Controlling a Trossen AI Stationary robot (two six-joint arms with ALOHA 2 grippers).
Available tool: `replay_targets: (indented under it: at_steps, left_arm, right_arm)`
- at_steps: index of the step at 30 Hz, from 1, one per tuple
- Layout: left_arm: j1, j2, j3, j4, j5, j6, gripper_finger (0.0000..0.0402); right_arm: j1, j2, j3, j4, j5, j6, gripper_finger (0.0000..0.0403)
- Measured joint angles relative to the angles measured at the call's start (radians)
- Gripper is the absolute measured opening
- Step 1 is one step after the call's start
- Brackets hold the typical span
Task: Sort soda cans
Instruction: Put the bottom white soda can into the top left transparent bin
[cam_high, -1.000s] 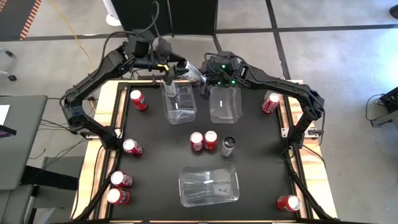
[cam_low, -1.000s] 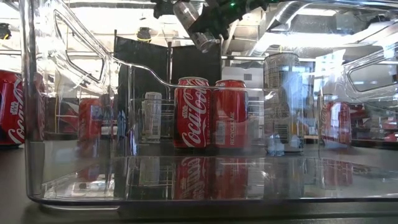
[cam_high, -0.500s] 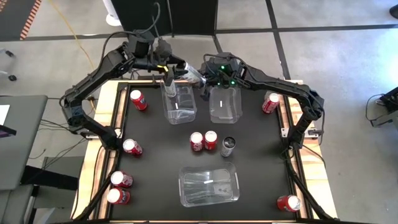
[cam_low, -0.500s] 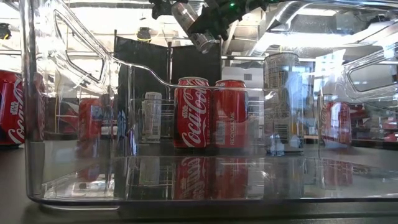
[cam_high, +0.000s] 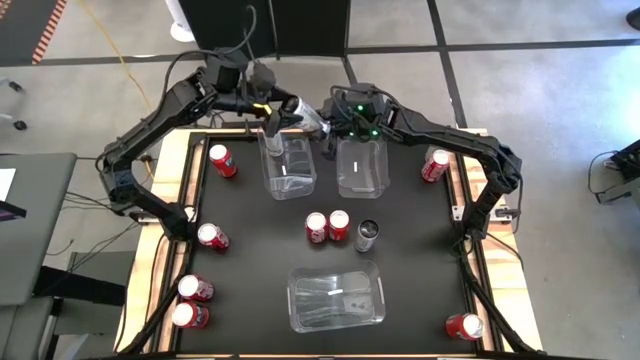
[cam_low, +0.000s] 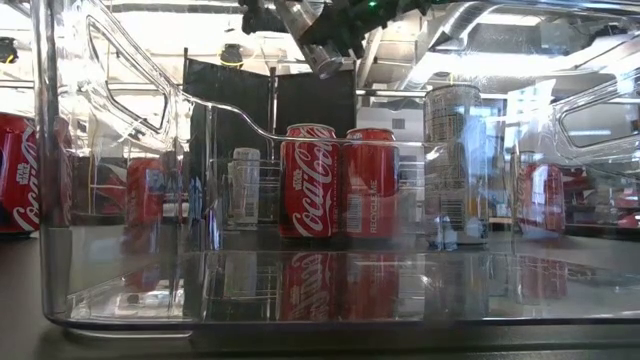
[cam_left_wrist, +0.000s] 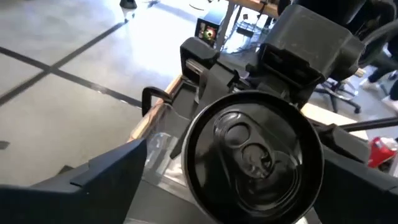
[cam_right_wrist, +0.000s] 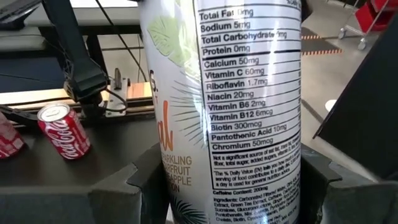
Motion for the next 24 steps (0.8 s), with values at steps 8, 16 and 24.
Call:
replay_targets:
  at_steps: [8, 16, 24]
  left_arm:
    - [0.02, -0.005, 0.0, 0.026, 0.004, -0.002, 0.035]
    - [0.024, -0.005, 0.0, 0.04, 0.007, 0.016, 0.0279]
    - [0.025, -0.005, 0.0, 0.062, 0.004, 0.029, 0.0245]
  right_arm:
    - [-0.014, 0.0, 0.0, -0.003, 0.005, -0.005, 0.0246]
    - [-0.014, 0.0, 0.0, -0.003, 0.007, 0.0, 0.0247]
    - [-0.021, 0.0, 0.0, 0.0, -0.017, 0.001, 0.028]
